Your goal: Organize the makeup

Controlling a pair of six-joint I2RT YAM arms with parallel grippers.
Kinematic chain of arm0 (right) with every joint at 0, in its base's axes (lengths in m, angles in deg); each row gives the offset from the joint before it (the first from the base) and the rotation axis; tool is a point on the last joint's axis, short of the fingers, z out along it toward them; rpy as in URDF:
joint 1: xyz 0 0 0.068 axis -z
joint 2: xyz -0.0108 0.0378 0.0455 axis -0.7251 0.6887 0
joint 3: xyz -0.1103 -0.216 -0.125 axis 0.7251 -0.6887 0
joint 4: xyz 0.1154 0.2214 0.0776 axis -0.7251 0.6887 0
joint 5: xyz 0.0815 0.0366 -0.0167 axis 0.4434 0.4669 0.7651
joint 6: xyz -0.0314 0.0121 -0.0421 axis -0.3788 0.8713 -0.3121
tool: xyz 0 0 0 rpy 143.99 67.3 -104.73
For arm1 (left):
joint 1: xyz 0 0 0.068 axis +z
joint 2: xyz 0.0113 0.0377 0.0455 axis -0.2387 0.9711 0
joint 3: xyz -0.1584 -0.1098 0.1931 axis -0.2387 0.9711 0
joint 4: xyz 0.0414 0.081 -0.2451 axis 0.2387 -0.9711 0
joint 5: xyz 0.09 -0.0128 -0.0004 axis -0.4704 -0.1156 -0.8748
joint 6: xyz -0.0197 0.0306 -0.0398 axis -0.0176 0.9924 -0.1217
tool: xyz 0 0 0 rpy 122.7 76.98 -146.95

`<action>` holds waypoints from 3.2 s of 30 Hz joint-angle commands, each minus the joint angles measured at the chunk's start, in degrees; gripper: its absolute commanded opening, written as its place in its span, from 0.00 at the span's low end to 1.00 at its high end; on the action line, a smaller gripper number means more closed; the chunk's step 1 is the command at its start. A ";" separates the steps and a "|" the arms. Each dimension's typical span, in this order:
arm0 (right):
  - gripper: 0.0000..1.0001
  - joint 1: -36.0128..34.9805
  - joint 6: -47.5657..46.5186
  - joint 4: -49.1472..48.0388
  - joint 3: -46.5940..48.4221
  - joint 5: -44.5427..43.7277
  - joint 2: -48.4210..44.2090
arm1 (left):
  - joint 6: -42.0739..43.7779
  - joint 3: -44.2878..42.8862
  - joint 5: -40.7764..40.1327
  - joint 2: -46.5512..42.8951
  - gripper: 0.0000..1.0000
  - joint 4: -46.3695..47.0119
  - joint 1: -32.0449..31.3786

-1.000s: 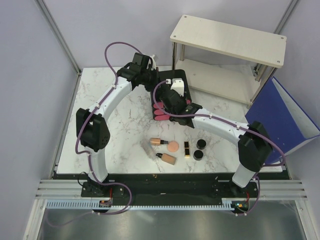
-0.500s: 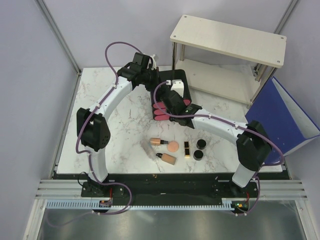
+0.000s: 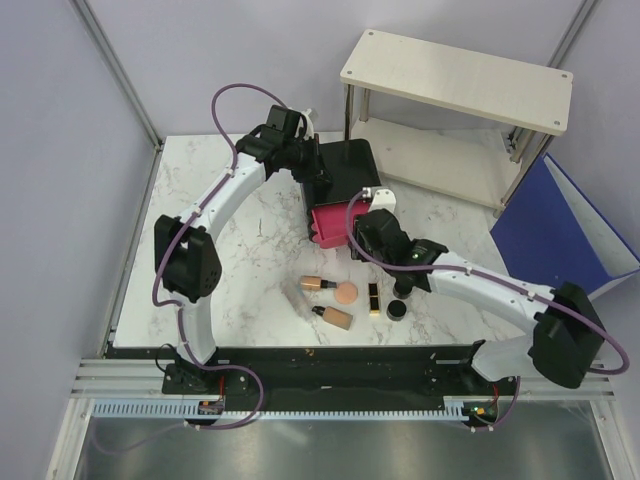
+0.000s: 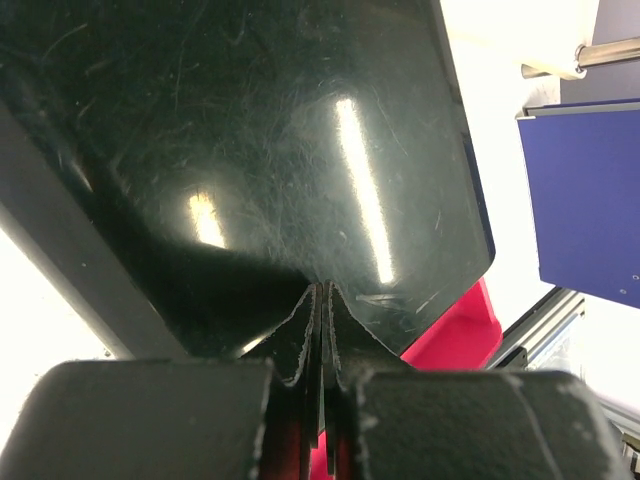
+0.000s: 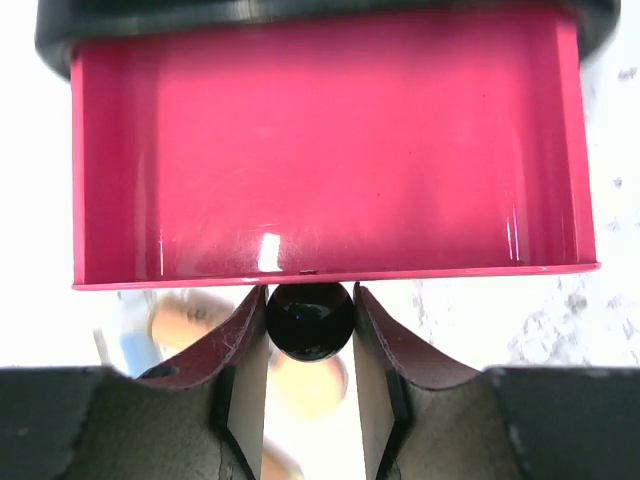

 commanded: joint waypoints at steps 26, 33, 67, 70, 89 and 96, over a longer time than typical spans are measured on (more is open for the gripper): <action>0.06 -2.74 0.62 5.36 -5.45 3.00 -5.20 | 0.94 4.38 -2.50 4.17 0.02 -6.85 -0.23; 0.23 -3.18 0.62 3.95 -4.83 4.67 -3.70 | 1.12 4.91 -2.59 3.99 0.02 -6.85 -0.23; 0.86 -12.92 -5.27 10.54 -12.83 15.58 -12.58 | 4.98 5.44 -5.22 0.22 0.15 -8.79 -0.23; 0.86 -16.35 -5.97 10.54 -11.43 14.96 -9.16 | 5.33 5.26 -5.49 -0.31 0.15 -9.40 -0.23; 0.83 -23.84 -7.20 7.56 -2.81 2.31 11.24 | 7.36 7.02 -5.05 -2.86 0.17 -11.51 -0.15; 0.67 -24.71 -7.82 6.23 -1.76 4.59 13.62 | 7.88 7.64 -5.13 -2.77 0.17 -11.60 -0.23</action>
